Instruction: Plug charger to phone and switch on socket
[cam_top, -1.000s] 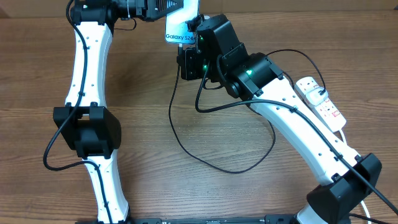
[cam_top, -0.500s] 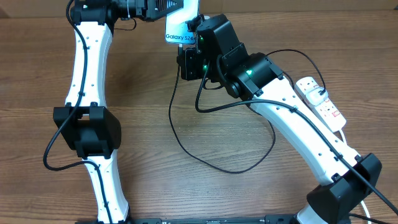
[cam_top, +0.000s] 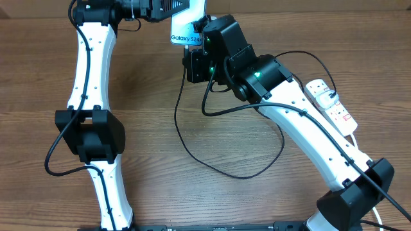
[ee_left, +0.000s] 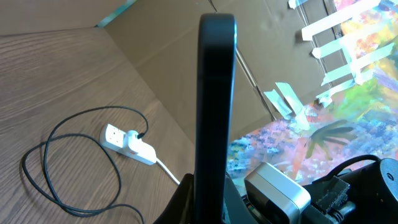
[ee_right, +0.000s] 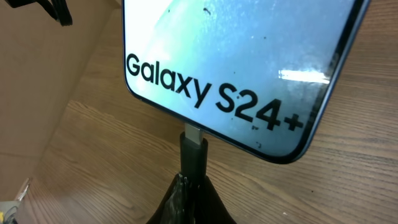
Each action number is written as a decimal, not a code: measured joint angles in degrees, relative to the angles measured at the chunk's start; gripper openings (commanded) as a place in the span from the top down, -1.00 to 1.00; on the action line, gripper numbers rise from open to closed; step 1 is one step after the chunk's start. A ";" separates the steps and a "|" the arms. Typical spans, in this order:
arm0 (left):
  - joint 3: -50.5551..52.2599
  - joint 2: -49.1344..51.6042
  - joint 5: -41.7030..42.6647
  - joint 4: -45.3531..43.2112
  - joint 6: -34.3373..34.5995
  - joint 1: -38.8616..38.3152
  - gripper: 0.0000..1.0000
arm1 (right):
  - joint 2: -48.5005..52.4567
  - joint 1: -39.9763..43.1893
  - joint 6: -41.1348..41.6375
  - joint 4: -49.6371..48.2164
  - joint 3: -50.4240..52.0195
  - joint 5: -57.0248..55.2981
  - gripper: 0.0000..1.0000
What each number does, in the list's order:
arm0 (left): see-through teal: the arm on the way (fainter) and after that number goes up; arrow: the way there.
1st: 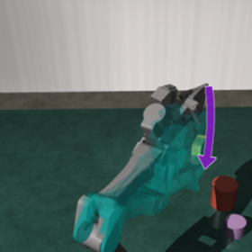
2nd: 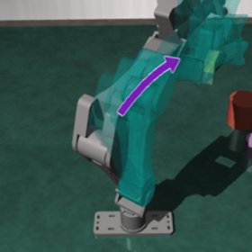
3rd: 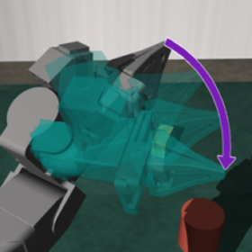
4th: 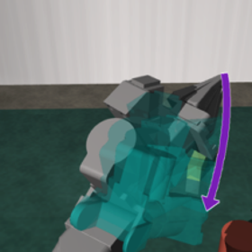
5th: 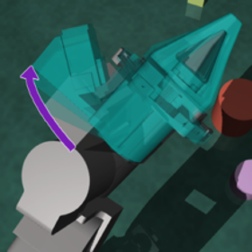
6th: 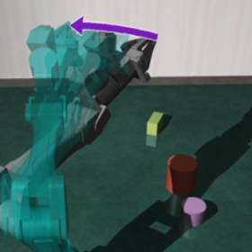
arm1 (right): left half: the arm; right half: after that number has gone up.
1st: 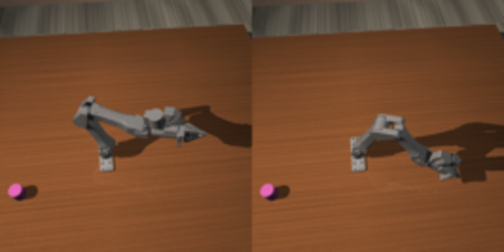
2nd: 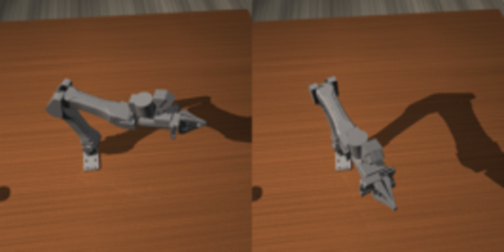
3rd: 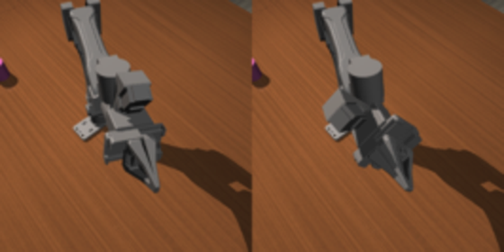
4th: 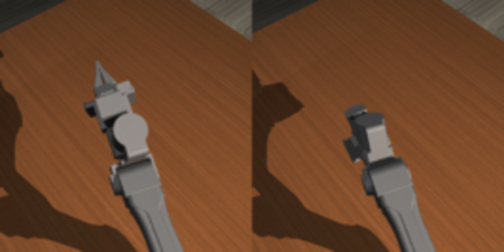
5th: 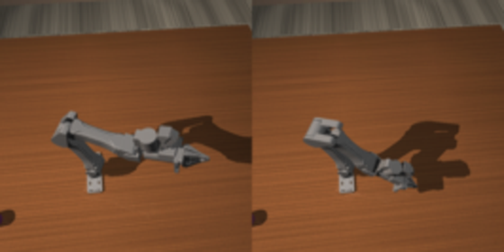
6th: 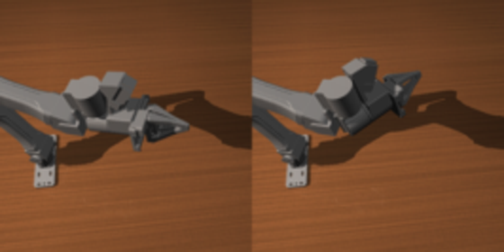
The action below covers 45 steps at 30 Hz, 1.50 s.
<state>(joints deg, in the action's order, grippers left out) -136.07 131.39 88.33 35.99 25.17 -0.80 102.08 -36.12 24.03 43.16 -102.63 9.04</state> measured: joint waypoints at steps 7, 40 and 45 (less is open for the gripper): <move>0.00 0.00 0.00 0.00 0.02 0.00 0.91 | 0.00 0.00 -0.02 0.00 0.00 0.00 0.93; 0.00 0.00 0.00 0.00 0.00 -0.35 0.92 | 0.00 0.02 1.05 0.11 0.00 0.52 0.93; 0.00 0.00 0.00 -0.02 0.00 -0.35 0.92 | 0.00 0.04 1.05 0.11 0.00 0.39 0.93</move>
<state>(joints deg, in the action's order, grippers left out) -136.07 131.39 88.33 35.97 25.17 -1.15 102.08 -36.07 25.08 43.27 -102.63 9.43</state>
